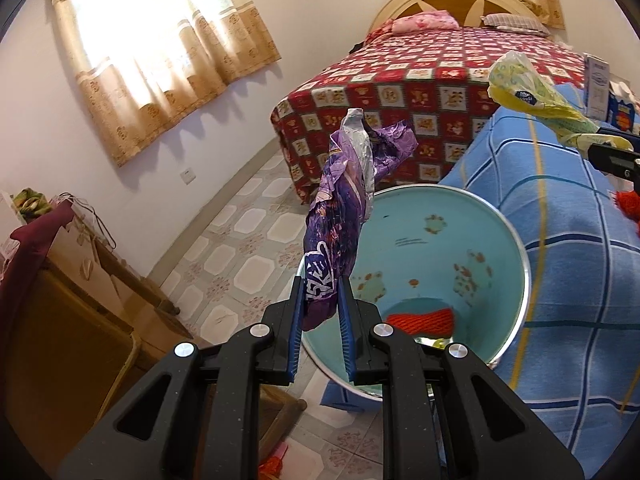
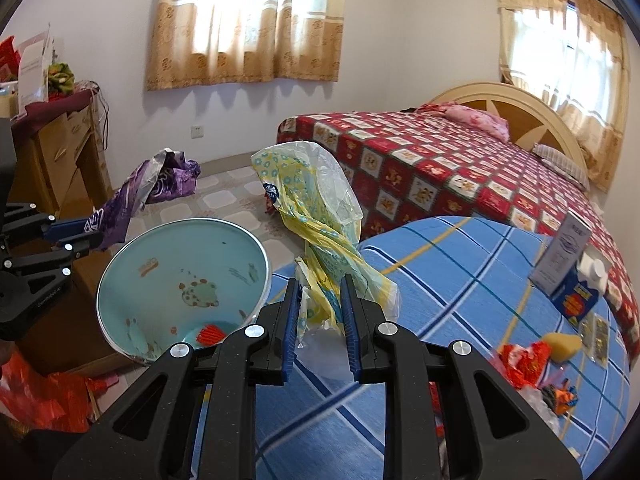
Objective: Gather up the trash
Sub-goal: 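Move both held items over the blue bin and open both tools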
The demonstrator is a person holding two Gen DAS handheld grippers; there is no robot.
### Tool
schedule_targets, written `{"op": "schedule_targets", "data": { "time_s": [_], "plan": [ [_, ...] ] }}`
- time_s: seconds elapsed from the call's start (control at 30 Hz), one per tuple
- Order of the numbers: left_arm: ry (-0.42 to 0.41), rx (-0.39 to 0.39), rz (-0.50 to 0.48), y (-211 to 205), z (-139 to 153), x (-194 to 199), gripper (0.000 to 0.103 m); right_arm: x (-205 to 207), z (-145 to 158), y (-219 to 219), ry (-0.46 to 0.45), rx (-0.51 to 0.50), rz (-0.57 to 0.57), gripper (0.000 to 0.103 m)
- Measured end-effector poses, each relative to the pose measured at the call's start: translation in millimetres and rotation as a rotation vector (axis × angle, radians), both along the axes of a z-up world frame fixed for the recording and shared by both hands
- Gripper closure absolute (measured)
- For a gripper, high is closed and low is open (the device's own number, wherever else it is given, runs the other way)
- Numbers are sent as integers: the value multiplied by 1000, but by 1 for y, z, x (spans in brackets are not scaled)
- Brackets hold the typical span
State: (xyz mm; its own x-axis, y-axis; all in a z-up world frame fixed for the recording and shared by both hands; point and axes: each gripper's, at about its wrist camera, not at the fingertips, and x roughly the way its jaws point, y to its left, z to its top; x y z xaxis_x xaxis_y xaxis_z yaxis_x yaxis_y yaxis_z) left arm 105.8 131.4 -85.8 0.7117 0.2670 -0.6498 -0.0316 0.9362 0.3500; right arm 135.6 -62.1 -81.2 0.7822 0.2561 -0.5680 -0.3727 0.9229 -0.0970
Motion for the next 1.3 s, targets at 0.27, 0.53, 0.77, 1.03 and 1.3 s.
{"op": "schedule_targets", "data": {
  "time_s": [0.27, 0.53, 0.77, 1.03, 1.3],
  "plan": [
    [14, 15, 35, 11, -5, 3, 86, 11, -3, 22, 10, -24, 32, 82],
    [23, 16, 55, 18, -8, 6, 86, 17, -9, 41, 20, -45, 64, 82],
    [22, 16, 56, 19, -8, 6, 86, 18, -12, 48, 27, -59, 77, 82],
    [23, 16, 56, 20, -8, 6, 86, 17, -13, 51, 27, -59, 87, 82],
    [21, 12, 53, 17, -8, 7, 86, 16, -14, 55, 28, -59, 97, 82]
  ]
}}
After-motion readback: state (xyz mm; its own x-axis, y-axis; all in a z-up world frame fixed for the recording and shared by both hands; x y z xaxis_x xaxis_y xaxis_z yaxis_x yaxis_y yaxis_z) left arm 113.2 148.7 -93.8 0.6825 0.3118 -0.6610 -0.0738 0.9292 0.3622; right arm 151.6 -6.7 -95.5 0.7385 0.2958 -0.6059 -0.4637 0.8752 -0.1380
